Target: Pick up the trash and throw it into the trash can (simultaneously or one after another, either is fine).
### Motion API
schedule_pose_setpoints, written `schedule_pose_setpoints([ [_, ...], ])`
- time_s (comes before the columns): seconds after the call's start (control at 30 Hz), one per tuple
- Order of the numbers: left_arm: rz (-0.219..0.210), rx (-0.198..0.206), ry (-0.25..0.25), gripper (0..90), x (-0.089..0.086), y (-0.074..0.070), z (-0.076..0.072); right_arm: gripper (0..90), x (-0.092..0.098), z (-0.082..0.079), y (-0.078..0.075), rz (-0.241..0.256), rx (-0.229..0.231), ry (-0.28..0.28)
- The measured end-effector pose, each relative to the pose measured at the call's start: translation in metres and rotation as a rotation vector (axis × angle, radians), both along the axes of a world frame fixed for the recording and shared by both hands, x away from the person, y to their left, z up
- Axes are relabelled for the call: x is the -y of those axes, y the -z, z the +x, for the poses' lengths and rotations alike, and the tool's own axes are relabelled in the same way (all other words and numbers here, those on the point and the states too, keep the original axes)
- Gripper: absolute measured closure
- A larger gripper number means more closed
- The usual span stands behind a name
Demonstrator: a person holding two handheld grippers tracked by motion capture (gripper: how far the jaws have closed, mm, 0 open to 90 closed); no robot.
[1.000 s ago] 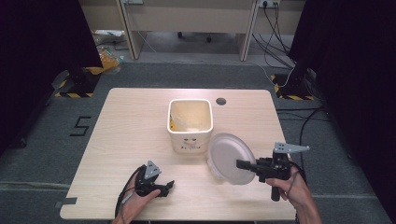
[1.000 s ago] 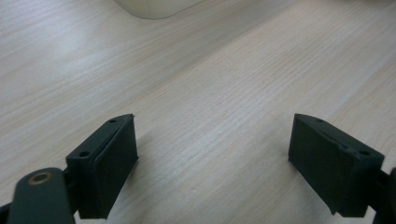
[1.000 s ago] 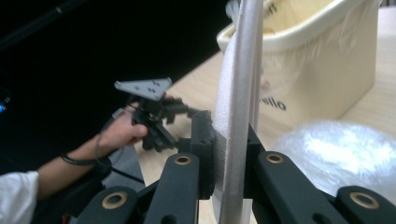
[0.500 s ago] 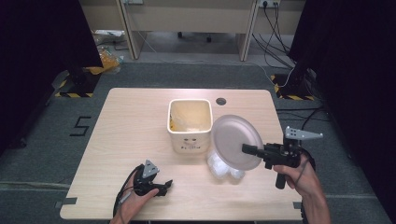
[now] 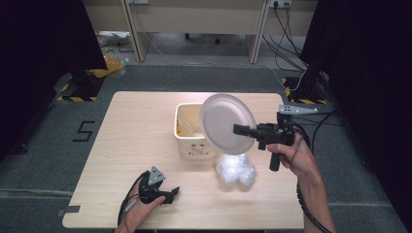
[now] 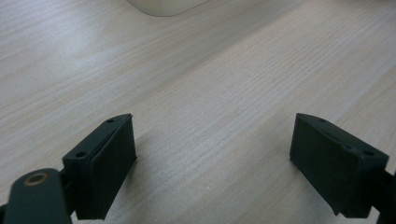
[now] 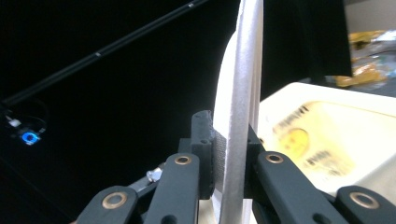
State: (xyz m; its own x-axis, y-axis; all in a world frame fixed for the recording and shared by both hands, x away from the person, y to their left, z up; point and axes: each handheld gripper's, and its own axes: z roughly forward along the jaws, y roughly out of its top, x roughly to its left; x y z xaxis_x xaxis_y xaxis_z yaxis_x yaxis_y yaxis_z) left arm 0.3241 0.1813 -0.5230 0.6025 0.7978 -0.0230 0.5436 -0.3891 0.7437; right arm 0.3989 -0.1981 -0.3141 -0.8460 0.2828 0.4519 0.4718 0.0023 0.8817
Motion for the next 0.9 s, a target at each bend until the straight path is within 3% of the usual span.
schedule_pose_setpoints([
  [0.47,0.002,-0.001,-0.001,13.5,0.0,0.0,0.0,83.3,-0.057,0.046,-0.005,0.0,-0.073,-0.043],
  [0.73,0.002,-0.002,-0.002,13.5,0.0,0.0,0.0,83.2,-0.08,0.071,-0.002,-0.039,-0.114,-0.026],
  [0.9,0.005,-0.003,0.0,13.5,0.0,0.0,0.0,83.2,-0.081,0.088,0.008,-0.063,-0.15,0.009],
])
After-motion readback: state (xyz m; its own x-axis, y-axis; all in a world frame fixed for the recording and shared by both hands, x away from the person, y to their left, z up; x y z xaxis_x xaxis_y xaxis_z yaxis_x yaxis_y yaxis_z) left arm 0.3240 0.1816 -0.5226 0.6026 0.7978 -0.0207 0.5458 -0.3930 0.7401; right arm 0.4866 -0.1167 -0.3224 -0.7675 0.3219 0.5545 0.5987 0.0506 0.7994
